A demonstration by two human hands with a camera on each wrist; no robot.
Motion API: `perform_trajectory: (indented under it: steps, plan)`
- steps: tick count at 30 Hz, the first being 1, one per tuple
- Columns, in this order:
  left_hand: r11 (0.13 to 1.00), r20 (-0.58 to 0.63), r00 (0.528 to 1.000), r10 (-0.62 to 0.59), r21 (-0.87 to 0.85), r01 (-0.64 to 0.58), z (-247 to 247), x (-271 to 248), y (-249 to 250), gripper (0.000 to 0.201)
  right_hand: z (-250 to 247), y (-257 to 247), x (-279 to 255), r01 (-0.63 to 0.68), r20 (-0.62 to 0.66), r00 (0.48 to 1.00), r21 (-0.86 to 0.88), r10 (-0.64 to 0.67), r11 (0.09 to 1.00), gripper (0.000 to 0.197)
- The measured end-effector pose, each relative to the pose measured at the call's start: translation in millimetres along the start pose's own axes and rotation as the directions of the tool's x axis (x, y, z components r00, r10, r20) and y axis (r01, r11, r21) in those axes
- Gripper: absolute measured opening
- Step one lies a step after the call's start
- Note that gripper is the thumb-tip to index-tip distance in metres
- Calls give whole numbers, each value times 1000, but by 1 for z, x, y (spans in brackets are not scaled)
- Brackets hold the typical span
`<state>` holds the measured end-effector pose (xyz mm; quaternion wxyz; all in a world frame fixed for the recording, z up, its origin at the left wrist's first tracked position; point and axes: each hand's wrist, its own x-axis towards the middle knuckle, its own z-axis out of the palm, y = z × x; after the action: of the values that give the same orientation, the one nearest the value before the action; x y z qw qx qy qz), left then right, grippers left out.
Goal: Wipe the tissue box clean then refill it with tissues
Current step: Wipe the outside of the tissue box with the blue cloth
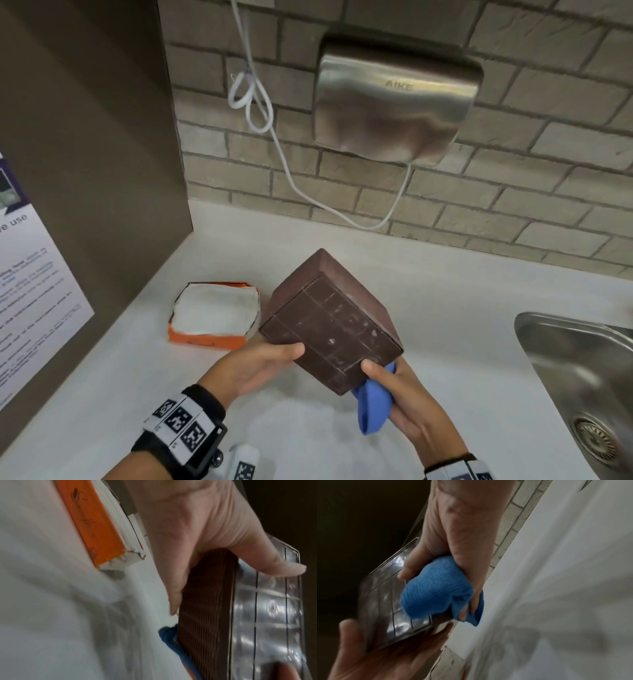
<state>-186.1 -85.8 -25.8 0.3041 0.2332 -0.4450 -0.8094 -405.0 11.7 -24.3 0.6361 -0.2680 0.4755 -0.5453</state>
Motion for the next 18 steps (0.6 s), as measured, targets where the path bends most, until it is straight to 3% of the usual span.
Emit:
perform_trajectory:
  steps: [3,7,12,16,18]
  plan:
    - [999,44,999,3,46,-5,-13,-5,15,105,-6,-9,2,28,-1,1000,-70,-28,997,107]
    - [992,1,995,100,-75,-100,-15,-10,41,125,-11,-21,2,58,45,998,-134,-52,989,104]
    - [949,82,993,86,298,-106,3,-9,61,97,-16,-36,1,103,54,994,-171,-95,980,104]
    - [877,54,995,89,469,-104,2,3,53,91,-22,-44,5,148,50,989,-235,-140,961,88]
    - [854,-17,994,107,514,-83,-1,8,41,90,-26,-44,6,161,40,987,-268,-156,950,92]
